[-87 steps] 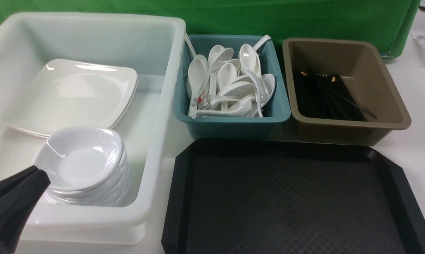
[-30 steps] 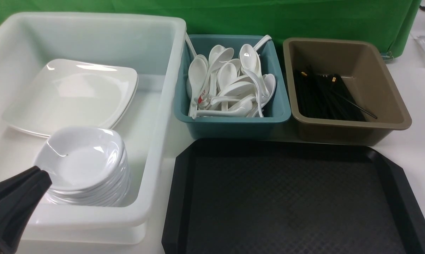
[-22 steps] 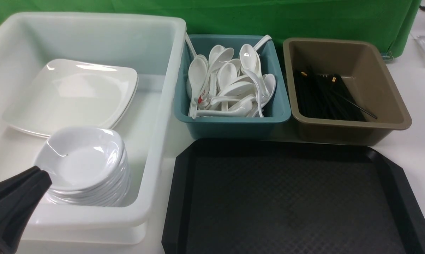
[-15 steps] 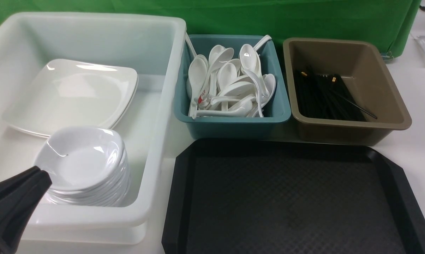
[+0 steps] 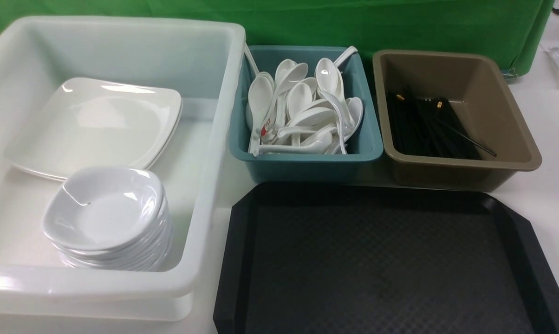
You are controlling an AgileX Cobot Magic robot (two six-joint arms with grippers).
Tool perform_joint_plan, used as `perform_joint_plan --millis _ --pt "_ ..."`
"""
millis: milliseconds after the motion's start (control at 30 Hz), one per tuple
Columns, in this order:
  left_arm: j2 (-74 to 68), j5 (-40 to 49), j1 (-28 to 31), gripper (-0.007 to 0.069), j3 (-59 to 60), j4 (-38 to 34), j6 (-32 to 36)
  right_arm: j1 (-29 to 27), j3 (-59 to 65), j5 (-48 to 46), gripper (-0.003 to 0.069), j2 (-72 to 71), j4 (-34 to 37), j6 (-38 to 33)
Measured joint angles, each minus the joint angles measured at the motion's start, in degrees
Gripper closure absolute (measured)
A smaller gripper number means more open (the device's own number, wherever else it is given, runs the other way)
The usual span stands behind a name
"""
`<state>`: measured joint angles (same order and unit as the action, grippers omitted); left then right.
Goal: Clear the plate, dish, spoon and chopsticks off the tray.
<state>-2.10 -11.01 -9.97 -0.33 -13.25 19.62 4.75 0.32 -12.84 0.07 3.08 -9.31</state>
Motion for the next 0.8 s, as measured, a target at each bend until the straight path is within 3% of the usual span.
perform_joint_plan --millis 33,133,167,233,300,800 --pt "1.23 1.92 4.05 0.0611 0.37 0.23 -2.38 0.0 0.0 0.0 0.0557 0.0 0.0 0.0" --pt "1.95 7.23 8.86 0.0611 0.42 1.11 -7.13 0.0 0.0 0.02 0.055 -0.07 0.0 0.0" --pt "2.04 13.85 11.41 0.0611 0.63 2.09 -10.43 0.0 0.0 -0.05 0.0547 -0.07 -0.05 0.07" --pt "2.04 21.98 12.29 0.061 0.7 3.09 -11.83 0.0 0.0 -0.05 0.0541 -0.07 -0.05 0.07" --pt "2.04 24.22 12.29 0.061 0.74 3.4 -12.45 0.0 0.0 -0.05 0.0539 -0.07 -0.05 0.01" --pt "2.04 24.65 12.29 0.0608 0.74 3.5 -12.82 0.0 0.0 0.0 0.0497 -0.07 -0.05 0.66"
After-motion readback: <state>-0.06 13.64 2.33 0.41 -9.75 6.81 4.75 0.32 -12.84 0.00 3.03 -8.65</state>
